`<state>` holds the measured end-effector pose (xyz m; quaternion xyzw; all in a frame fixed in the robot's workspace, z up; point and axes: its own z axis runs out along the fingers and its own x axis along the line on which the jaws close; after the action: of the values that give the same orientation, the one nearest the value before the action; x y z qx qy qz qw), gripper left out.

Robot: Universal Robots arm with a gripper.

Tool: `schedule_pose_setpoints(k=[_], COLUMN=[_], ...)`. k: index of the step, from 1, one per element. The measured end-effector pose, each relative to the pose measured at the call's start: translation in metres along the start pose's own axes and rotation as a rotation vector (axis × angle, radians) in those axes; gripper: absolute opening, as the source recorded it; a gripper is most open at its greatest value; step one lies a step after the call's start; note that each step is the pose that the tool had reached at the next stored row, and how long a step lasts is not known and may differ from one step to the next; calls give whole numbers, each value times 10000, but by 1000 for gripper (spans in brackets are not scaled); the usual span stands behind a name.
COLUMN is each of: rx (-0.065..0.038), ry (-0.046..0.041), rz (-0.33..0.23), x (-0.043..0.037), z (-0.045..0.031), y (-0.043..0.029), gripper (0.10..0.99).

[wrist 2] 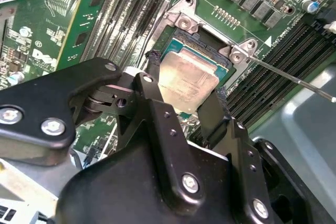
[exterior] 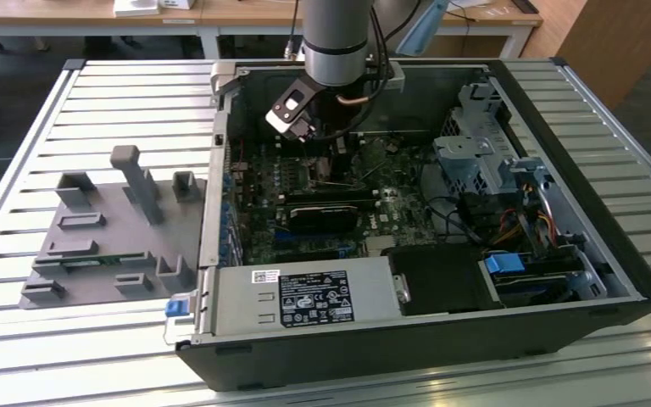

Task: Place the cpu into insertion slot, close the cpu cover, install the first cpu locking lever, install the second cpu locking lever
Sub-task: 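Place the cpu into insertion slot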

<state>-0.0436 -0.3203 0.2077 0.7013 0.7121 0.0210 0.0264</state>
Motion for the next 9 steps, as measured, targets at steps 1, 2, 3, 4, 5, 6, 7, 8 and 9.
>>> schedule_pose_setpoints(k=[1,2,3,4,5,6,7,8,9], rx=[0,0,2,1,0,0,1,1,0], ry=[0,1,-2,-1,0,0,-1,-1,0], rz=[-1,-1,1,2,3,3,3,3,3], x=[1,1,0,0,1,1,2,3,4], z=[9,14,15,17,23,29,36,42,47], y=[0,0,-1,-1,-1,-2,-2,-3,-3], gripper=[537,537,537,537,537,537,537,537,537])
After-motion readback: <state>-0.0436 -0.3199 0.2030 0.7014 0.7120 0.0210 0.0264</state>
